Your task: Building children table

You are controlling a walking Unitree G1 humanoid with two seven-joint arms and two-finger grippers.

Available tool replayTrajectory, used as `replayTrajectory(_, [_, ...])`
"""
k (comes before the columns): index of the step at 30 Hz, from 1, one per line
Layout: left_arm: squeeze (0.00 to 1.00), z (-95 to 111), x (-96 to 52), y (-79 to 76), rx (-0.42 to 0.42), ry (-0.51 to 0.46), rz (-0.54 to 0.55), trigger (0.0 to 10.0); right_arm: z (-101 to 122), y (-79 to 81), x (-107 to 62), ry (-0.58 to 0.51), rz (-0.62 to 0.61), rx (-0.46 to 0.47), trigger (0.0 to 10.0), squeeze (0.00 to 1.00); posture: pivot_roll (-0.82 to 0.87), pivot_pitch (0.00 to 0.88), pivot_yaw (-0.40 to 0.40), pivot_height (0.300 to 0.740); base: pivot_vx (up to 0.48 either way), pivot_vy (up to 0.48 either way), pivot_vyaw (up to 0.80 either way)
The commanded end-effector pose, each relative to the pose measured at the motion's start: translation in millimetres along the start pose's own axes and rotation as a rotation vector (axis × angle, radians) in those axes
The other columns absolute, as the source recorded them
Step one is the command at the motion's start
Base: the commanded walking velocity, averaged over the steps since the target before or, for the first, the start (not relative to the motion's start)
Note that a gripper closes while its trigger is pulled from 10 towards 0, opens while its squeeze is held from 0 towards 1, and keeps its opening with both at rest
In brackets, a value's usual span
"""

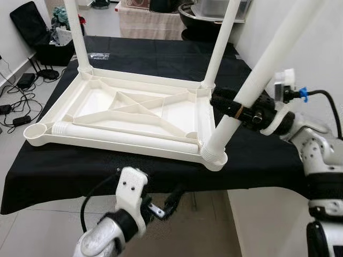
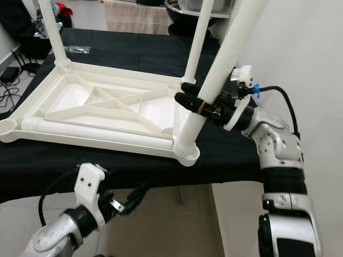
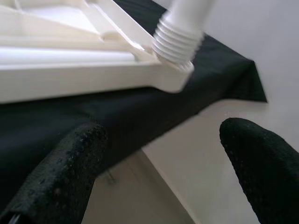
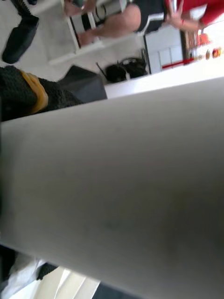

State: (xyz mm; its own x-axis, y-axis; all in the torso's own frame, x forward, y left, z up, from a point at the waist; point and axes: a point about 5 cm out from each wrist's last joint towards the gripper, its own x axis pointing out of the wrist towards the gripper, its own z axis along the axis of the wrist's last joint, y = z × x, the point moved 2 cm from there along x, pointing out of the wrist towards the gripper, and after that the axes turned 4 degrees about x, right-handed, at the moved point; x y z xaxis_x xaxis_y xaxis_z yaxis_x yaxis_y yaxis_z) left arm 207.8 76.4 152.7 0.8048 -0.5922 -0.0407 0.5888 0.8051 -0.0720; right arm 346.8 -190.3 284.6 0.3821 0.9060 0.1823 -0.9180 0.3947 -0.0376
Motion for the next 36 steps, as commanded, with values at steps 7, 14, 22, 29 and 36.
replayTrajectory(7, [0.00, 3, -4.0, -4.7, -0.002, -0.001, -0.029, 10.0, 11, -3.4, -5.0, 0.013, 0.047, -0.069, 10.0, 0.00, 0.12, 0.174, -0.080, 0.740, 0.000, 0.000, 0.00])
replayTrajectory(14, [0.00, 6, -6.5, -3.7, 0.013, 0.003, -0.028, 10.0, 0, -4.6, -7.3, 0.101, 0.091, -0.070, 10.0, 0.00, 0.12, 0.200, -0.072, 0.740, 0.000, 0.000, 0.00])
replayTrajectory(22, [0.00, 7, -7.9, -1.6, 0.020, 0.006, -0.022, 10.0, -7, -2.9, -6.4, 0.117, 0.113, -0.063, 10.0, 0.00, 0.12, 0.220, -0.065, 0.740, 0.000, 0.000, 0.00])
replayTrajectory(29, [0.00, 8, -7.3, -0.8, 0.023, 0.007, -0.020, 10.0, -8, -3.1, -6.8, 0.121, 0.122, -0.056, 10.0, 0.00, 0.12, 0.227, -0.068, 0.740, 0.000, 0.000, 0.00])
replayTrajectory(36, [0.00, 9, -7.3, 0.8, 0.027, 0.009, -0.014, 10.0, 5, -3.3, -12.2, 0.077, 0.143, -0.057, 10.0, 0.00, 0.11, 0.227, -0.067, 0.740, 0.000, 0.000, 0.00])
